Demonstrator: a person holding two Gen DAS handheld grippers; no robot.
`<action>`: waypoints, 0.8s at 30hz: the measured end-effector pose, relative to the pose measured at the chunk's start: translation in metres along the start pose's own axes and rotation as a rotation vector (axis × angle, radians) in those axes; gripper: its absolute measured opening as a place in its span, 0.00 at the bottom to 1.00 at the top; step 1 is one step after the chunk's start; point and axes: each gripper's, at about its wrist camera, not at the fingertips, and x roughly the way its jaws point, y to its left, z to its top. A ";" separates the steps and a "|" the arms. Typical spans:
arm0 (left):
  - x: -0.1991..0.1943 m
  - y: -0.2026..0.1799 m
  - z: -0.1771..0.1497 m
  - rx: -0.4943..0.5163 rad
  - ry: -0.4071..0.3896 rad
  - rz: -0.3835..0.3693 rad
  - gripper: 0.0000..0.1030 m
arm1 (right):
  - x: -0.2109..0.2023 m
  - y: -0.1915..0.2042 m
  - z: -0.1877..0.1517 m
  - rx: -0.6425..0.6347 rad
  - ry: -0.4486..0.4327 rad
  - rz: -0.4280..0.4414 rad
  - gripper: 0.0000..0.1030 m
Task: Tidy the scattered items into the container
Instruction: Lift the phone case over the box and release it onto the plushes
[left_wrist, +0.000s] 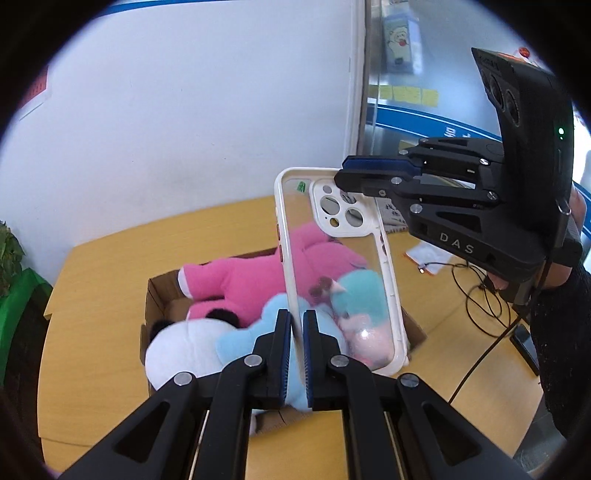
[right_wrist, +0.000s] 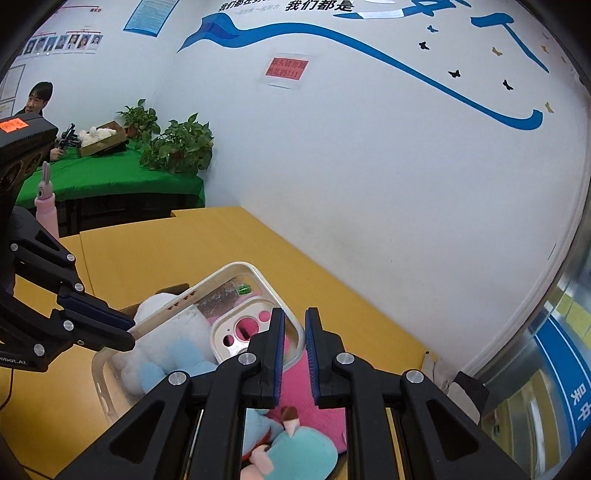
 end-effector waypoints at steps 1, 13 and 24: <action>0.009 0.006 0.005 -0.008 0.008 0.000 0.06 | 0.011 -0.003 0.002 -0.001 0.010 0.000 0.10; 0.152 0.061 -0.001 -0.169 0.210 -0.039 0.05 | 0.170 -0.041 -0.058 0.190 0.237 0.078 0.11; 0.159 0.058 -0.011 -0.179 0.192 0.011 0.12 | 0.190 -0.038 -0.122 0.336 0.322 0.032 0.52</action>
